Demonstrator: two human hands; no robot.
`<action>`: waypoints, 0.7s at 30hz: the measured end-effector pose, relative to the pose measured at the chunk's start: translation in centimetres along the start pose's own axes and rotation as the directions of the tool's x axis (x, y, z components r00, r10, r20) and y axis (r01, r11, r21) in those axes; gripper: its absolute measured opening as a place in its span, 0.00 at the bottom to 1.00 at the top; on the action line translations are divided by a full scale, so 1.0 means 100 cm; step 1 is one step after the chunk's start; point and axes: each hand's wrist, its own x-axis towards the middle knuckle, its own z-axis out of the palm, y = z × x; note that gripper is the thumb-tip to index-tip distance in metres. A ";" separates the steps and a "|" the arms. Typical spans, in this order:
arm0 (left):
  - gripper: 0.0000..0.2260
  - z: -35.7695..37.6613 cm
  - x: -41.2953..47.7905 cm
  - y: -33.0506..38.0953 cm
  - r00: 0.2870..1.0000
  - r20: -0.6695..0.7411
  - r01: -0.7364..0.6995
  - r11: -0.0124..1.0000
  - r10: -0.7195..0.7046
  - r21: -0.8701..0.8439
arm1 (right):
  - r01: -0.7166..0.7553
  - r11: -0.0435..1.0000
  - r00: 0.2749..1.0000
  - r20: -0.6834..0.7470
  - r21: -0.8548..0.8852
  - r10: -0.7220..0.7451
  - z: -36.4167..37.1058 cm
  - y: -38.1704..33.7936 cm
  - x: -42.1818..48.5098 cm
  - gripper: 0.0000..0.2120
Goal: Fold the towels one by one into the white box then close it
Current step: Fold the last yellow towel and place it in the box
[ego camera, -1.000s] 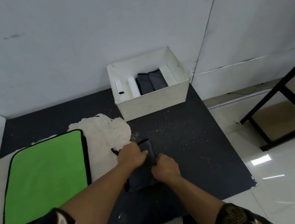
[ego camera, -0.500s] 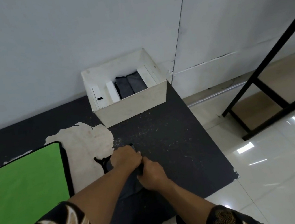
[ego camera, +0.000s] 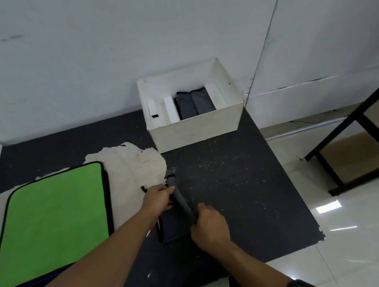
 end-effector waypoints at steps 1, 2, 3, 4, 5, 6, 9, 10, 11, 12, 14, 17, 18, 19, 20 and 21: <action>0.04 -0.005 -0.002 -0.002 1.000 0.005 0.016 0.998 -0.015 -0.068 | 0.011 1.000 0.999 -0.033 -0.012 -0.011 0.001 -0.002 -0.003 0.09; 0.04 -0.010 -0.005 -0.002 1.000 0.010 0.030 0.992 -0.029 -0.120 | 0.025 0.999 0.998 -0.062 -0.022 -0.026 0.001 -0.005 -0.005 0.10; 0.04 -0.013 -0.006 -0.004 0.999 0.011 0.043 0.986 -0.042 -0.161 | 0.050 0.998 0.994 -0.095 -0.029 -0.053 0.002 -0.007 -0.007 0.10; 0.05 -0.016 -0.006 -0.006 0.998 0.009 0.058 0.979 -0.057 -0.198 | 0.083 0.996 0.988 -0.124 -0.040 -0.088 0.003 -0.009 -0.009 0.10; 0.06 -0.017 -0.006 -0.007 0.997 0.006 0.072 0.969 -0.073 -0.238 | 0.126 0.990 0.980 -0.147 -0.058 -0.133 0.004 -0.013 -0.010 0.10; 0.07 -0.019 -0.005 -0.008 0.996 0.002 0.088 0.957 -0.091 -0.278 | 0.175 0.981 0.969 -0.159 -0.088 -0.187 0.006 -0.015 -0.011 0.12; 0.09 -0.025 -0.002 -0.013 0.991 -0.044 0.107 0.938 -0.128 -0.331 | 0.314 0.926 0.918 -0.180 -0.210 -0.352 0.012 -0.021 -0.011 0.19; 0.09 -0.027 0.001 -0.016 0.988 -0.072 0.107 0.944 -0.136 -0.313 | 0.348 0.902 0.902 -0.171 -0.256 -0.397 0.014 -0.023 -0.011 0.19; 0.09 -0.029 0.003 -0.018 0.985 -0.104 0.105 0.954 -0.139 -0.281 | 0.376 0.879 0.891 -0.145 -0.293 -0.430 0.017 -0.024 -0.011 0.19; 0.09 -0.031 0.004 -0.019 0.981 -0.136 0.104 0.965 -0.139 -0.241 | 0.398 0.860 0.883 -0.120 -0.321 -0.454 0.019 -0.024 -0.011 0.17; 0.08 -0.035 0.002 -0.019 0.973 -0.192 0.100 0.984 -0.128 -0.149 | 0.419 0.834 0.874 -0.088 -0.358 -0.477 0.025 -0.023 -0.011 0.14; 0.03 -0.039 0.002 -0.018 0.965 -0.246 0.086 0.996 -0.089 -0.021 | 0.427 0.820 0.874 -0.058 -0.382 -0.482 0.030 -0.020 -0.012 0.10; 0.04 -0.041 0.004 -0.020 0.963 -0.258 0.085 0.996 -0.077 0.017 | 0.433 0.814 0.872 -0.050 -0.387 -0.487 0.032 -0.020 -0.011 0.10; 0.05 -0.043 0.007 -0.022 0.962 -0.264 0.088 0.995 -0.073 0.044 | 0.441 0.808 0.868 -0.043 -0.390 -0.495 0.032 -0.019 -0.011 0.10; 0.05 -0.044 0.011 -0.024 0.961 -0.266 0.097 0.993 -0.078 0.061 | 0.454 0.798 0.860 -0.040 -0.395 -0.509 0.033 -0.019 -0.010 0.10; 0.08 -0.046 0.016 -0.027 0.961 -0.261 0.109 0.992 -0.088 0.069 | 0.468 0.787 0.850 -0.040 -0.402 -0.525 0.033 -0.018 -0.010 0.09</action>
